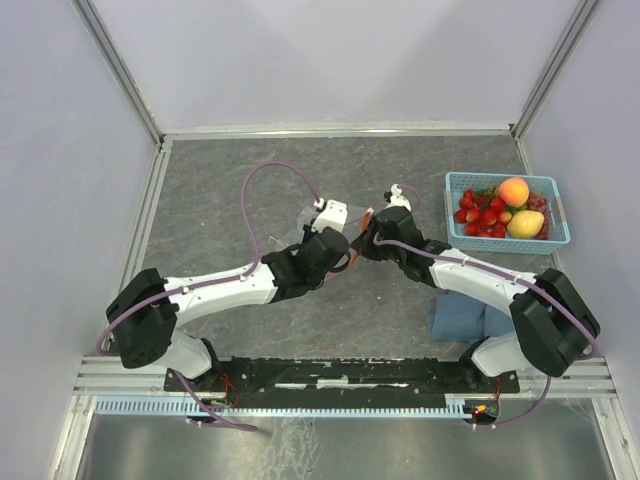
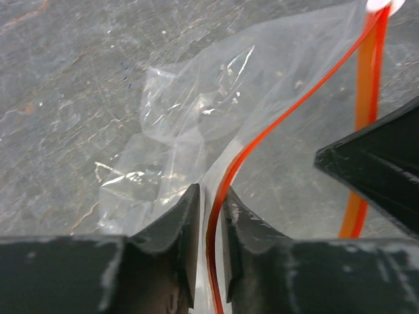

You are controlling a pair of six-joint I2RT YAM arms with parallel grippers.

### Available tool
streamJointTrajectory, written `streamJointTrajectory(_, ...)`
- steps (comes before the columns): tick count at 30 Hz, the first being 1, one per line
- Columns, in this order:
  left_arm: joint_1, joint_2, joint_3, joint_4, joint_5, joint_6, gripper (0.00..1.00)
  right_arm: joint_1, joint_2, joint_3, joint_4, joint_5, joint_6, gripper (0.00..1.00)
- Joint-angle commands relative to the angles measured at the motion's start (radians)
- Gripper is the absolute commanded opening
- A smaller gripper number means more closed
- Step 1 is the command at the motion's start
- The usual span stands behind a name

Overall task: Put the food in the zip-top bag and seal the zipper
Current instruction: Open the zipper of the food storage bag.

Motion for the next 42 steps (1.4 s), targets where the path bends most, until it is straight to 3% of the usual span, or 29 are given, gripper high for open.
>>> streamJointTrajectory(1,-0.006,-0.046,0.036,-0.047,-0.1,-0.018,0.19,0.003,-0.025,0.073,-0.052,0.046,-0.073,0.05)
streamJointTrajectory(8,-0.005,-0.147,0.034,-0.132,-0.209,-0.013,0.03,0.004,-0.03,0.115,-0.169,0.102,-0.159,0.05)
streamJointTrajectory(18,-0.004,-0.211,0.029,-0.197,-0.277,-0.068,0.03,0.002,-0.04,0.165,-0.265,0.149,-0.25,0.05)
streamJointTrajectory(32,-0.004,-0.194,0.035,-0.188,-0.119,-0.114,0.03,0.002,-0.084,0.18,-0.213,-0.027,-0.319,0.33)
streamJointTrajectory(42,-0.004,-0.191,0.043,-0.176,-0.076,-0.102,0.03,0.004,-0.042,0.218,-0.17,-0.054,-0.248,0.43)
